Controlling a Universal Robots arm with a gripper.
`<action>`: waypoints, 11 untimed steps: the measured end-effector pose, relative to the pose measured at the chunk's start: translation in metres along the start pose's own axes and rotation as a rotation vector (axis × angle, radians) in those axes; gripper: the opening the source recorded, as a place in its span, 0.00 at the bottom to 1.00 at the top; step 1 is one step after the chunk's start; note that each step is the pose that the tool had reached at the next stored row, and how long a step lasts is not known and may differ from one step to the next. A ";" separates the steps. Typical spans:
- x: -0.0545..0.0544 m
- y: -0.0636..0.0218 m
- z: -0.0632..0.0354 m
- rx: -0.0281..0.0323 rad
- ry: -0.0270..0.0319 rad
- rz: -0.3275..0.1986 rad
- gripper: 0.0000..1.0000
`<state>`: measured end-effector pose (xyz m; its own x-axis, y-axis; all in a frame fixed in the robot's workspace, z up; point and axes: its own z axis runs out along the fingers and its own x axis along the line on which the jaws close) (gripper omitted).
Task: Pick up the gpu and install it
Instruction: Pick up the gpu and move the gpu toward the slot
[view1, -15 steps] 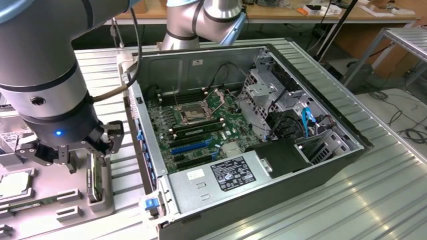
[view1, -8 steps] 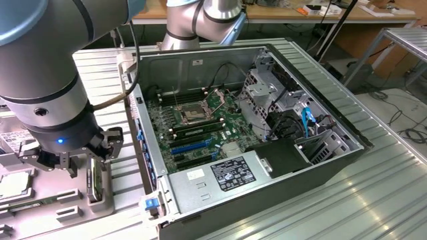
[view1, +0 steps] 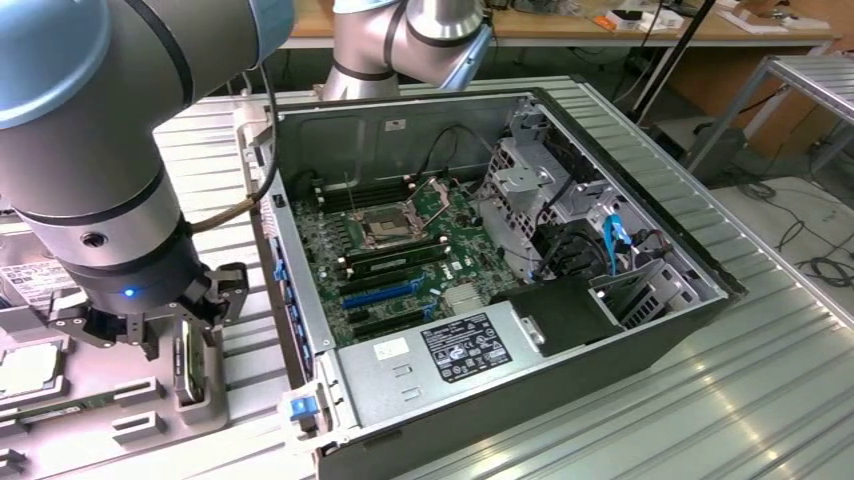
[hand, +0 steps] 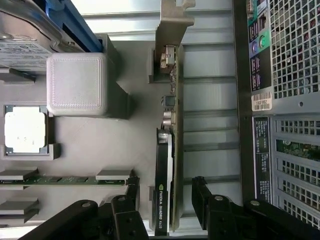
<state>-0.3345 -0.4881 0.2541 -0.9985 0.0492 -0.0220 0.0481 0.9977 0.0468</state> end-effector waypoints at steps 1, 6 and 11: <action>0.000 0.0012 0.0010 -0.0008 0.0000 0.000 0.54; 0.002 0.0043 0.0059 -0.0022 -0.0020 0.000 0.54; 0.005 0.0097 0.0073 -0.0026 -0.0030 0.000 0.54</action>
<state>-0.3392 -0.4778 0.2471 -0.9985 0.0492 -0.0249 0.0479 0.9976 0.0493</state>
